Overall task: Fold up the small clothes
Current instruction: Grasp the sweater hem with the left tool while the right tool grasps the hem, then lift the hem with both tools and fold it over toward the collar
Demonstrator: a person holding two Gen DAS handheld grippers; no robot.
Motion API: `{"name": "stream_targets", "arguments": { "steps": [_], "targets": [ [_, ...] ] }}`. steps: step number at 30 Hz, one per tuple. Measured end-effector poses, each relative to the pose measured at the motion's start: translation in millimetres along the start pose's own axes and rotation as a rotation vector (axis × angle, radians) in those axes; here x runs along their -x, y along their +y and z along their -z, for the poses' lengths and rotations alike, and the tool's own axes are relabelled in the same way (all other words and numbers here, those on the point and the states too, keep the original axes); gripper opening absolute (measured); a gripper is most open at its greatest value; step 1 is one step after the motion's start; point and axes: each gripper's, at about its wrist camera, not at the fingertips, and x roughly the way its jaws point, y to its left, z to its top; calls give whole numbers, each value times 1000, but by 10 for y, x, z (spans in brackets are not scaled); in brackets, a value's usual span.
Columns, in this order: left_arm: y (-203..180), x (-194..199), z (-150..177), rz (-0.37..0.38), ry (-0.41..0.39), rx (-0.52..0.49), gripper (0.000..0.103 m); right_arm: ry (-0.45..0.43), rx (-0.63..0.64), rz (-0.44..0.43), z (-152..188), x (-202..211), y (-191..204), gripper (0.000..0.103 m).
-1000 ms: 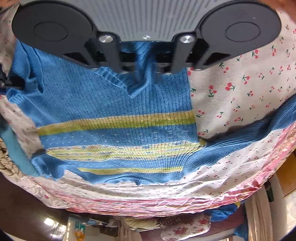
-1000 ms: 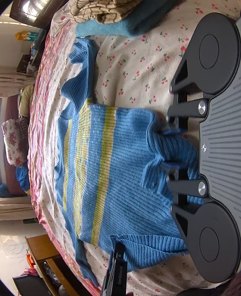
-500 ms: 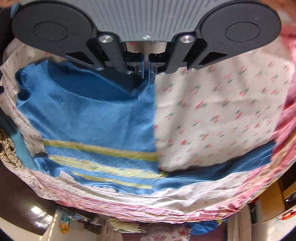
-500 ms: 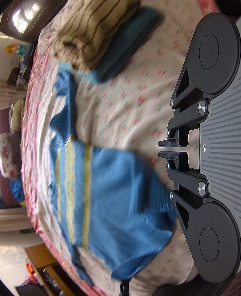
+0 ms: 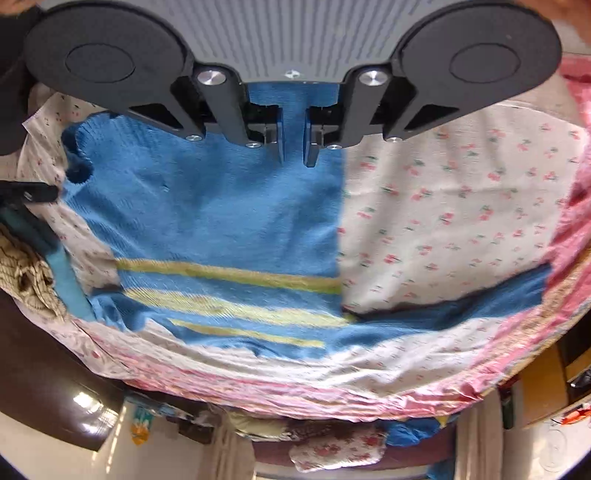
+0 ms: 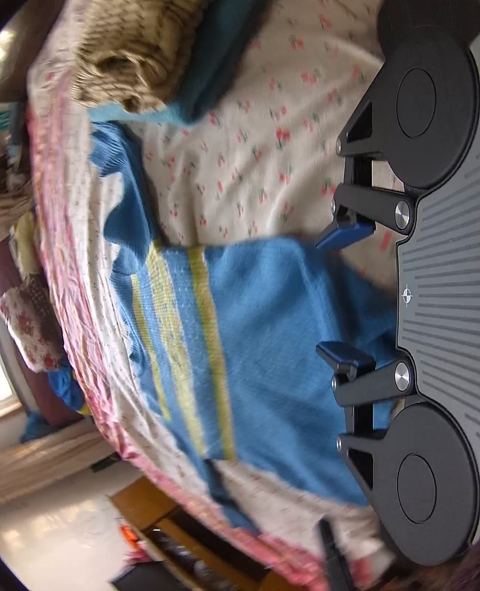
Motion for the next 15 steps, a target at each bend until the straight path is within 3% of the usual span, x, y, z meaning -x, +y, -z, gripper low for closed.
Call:
{"name": "stream_targets", "arguments": {
  "steps": [3,6,9,10,15],
  "targets": [
    [-156,-95,36,36,12,-9,17,36,-34,22,-36,-200,35,59],
    [-277,-135,72,50,18,-34,18,78,11,98,-2,-324,19,55],
    [-329,-136,129,53,26,-54,19,116,45,145,111,-253,-166,18],
    [-331,-144,146,52,31,-55,19,129,44,156,145,-217,-255,11],
    [-320,-146,178,43,55,-28,20,123,29,215,260,3,-581,1]
  ]
}}
